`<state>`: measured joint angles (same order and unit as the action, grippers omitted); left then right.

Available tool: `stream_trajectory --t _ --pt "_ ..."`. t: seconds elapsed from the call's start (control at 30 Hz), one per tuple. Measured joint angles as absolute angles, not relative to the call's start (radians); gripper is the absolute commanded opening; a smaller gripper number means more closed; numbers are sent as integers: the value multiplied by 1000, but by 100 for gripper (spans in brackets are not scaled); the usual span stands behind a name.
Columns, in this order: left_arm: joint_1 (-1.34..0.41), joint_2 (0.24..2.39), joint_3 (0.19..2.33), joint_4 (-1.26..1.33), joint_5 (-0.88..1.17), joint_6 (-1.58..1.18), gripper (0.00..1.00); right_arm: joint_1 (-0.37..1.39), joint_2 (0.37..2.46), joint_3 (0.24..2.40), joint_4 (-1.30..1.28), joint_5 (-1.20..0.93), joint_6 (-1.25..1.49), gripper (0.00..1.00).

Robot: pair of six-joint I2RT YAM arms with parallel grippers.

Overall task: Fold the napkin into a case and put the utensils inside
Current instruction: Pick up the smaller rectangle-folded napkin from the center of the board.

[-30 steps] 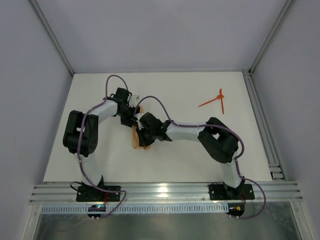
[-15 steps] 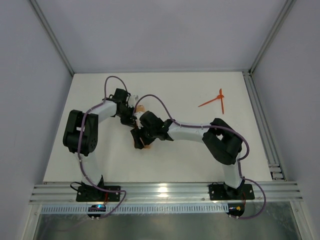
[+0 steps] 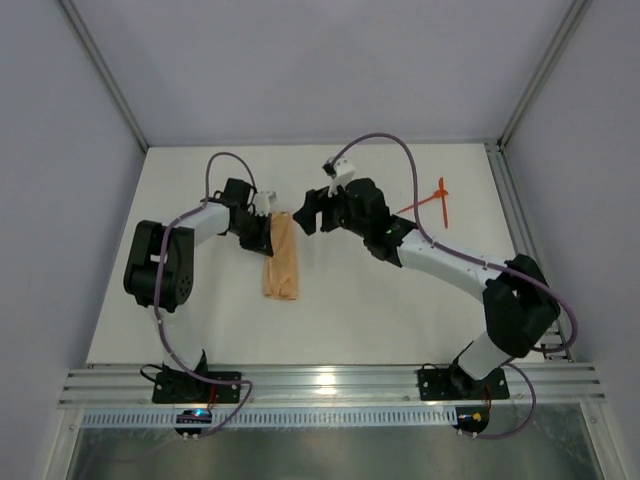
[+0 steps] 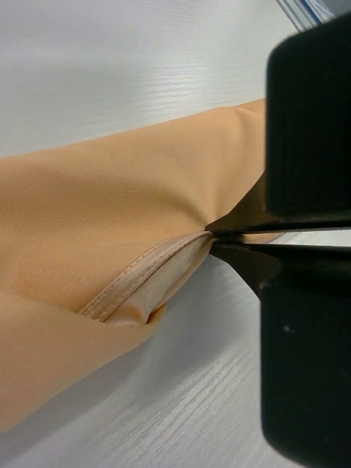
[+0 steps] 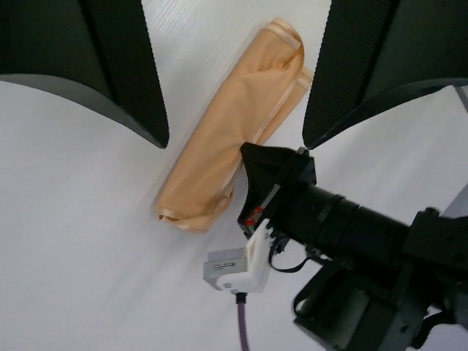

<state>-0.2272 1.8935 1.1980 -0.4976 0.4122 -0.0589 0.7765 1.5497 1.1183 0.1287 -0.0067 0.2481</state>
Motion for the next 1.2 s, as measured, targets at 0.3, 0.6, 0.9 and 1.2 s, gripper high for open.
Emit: stream_trajectory --t 0.3,0.6,0.9,1.2 --pt "-204 1892 1180 -482 466 -12 0 559 2008 1090 352 -427 615 66" --pt "-171 1892 1165 -477 521 12 0 608 2121 1164 439 -521 809 57" --pt "-141 1892 1148 -474 567 14 0 657 2186 1213 463 -499 990 57" --pt "-106 1895 1146 -481 588 17 0 707 2248 1246 544 -492 1079 36"
